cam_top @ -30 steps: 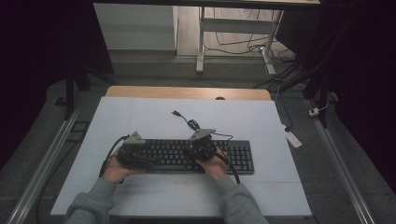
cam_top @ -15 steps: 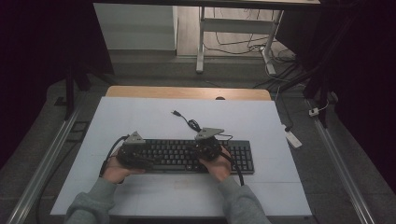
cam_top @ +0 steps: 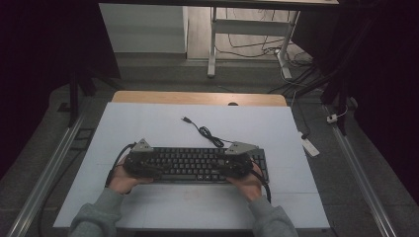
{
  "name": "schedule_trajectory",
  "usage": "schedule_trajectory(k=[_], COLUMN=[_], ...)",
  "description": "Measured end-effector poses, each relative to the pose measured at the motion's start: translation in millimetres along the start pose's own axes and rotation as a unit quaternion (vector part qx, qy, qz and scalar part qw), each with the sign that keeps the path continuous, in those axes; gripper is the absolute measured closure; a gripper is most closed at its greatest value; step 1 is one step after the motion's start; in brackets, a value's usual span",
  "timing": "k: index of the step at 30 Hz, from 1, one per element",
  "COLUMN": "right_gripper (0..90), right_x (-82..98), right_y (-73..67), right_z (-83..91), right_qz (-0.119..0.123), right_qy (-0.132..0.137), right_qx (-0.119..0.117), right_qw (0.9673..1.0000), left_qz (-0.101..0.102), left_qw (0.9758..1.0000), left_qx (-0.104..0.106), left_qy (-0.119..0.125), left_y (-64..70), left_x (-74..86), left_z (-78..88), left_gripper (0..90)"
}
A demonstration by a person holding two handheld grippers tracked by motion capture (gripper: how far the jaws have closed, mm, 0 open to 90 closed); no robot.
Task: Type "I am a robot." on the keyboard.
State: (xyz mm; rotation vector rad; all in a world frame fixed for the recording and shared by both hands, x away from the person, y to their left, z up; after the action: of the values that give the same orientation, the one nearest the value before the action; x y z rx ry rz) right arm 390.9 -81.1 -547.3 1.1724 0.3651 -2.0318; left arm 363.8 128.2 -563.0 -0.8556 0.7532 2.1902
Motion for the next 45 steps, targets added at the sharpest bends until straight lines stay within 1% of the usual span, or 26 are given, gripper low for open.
schedule_trajectory(k=[6,8,14,16,19,26,30,33,37,39,41,42,45], right_gripper=[55.8,55.6,55.2,55.1,55.0,54.8,54.8,54.8,54.7,54.7,54.6,54.5,54.4], right_x=[7.0,7.0,7.3,7.3,7.7,8.7,8.8,9.2,9.5,9.7,9.9,9.9,10.1], right_y=[6.5,6.8,5.5,4.8,4.7,5.3,6.1,6.5,6.9,6.6,6.7,6.8,7.0], right_z=[9.1,9.6,8.9,8.5,8.5,8.5,9.0,9.3,9.1,8.9,8.8,8.8,8.7], right_qz=[-0.003,-0.006,0.001,0.0,0.0,0.002,0.001,0.002,0.003,0.003,0.004,0.003,0.003], right_qy=[0.003,0.006,0.005,0.006,0.004,0.003,0.003,0.002,0.001,0.001,0.001,0.001,0.0], right_qx=[0.007,0.005,0.006,0.005,0.005,0.005,0.007,0.008,0.009,0.008,0.008,0.008,0.009], right_qw=[1.0,0.9999,1.0,1.0,1.0,1.0,1.0,1.0,1.0,1.0,1.0,1.0,1.0], left_qz=[-0.001,-0.002,-0.003,-0.005,-0.013,-0.022,-0.025,-0.027,-0.03,-0.033,-0.036,-0.038,-0.042], left_qw=[1.0,1.0,1.0,1.0,0.9999,0.9998,0.9997,0.9996,0.9995,0.9993,0.999,0.9989,0.9984], left_qx=[-0.003,-0.004,-0.006,-0.007,-0.007,-0.004,0.001,0.004,0.009,0.015,0.018,0.019,0.024], left_qy=[0.0,-0.001,0.001,0.004,0.002,0.003,0.001,0.002,-0.002,-0.009,-0.016,-0.02,-0.03], left_y=[-0.1,-0.3,0.3,1.7,3.9,9.1,11.1,12.1,14.5,16.2,17.6,18.2,21.2], left_x=[-0.2,-0.3,-1.0,-2.0,-2.9,-4.8,-4.5,-4.4,-3.2,-2.0,-0.7,-0.1,1.8], left_z=[-0.6,-0.3,-0.8,-2.1,-4.6,-11.4,-14.0,-15.5,-20.2,-23.7,-27.4,-29.1,-34.9], left_gripper=[26.1,26.3,27.5,29.2,32.5,41.1,47.9,55.8,71.3,80.3,87.2,88.8,89.0])
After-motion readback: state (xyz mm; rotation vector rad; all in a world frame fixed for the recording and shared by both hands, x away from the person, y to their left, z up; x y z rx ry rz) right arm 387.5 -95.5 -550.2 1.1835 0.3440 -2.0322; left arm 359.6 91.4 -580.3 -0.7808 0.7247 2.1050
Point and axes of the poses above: each handheld gripper's, and its own axes: z roughly backward along the jaws, x roughly out of its underside, y roughly to its right, the point moved 10 cm from there along -z, roughly forward along the jaws, and after that the axes turned 12 degrees about x, right-handed, at the moved point
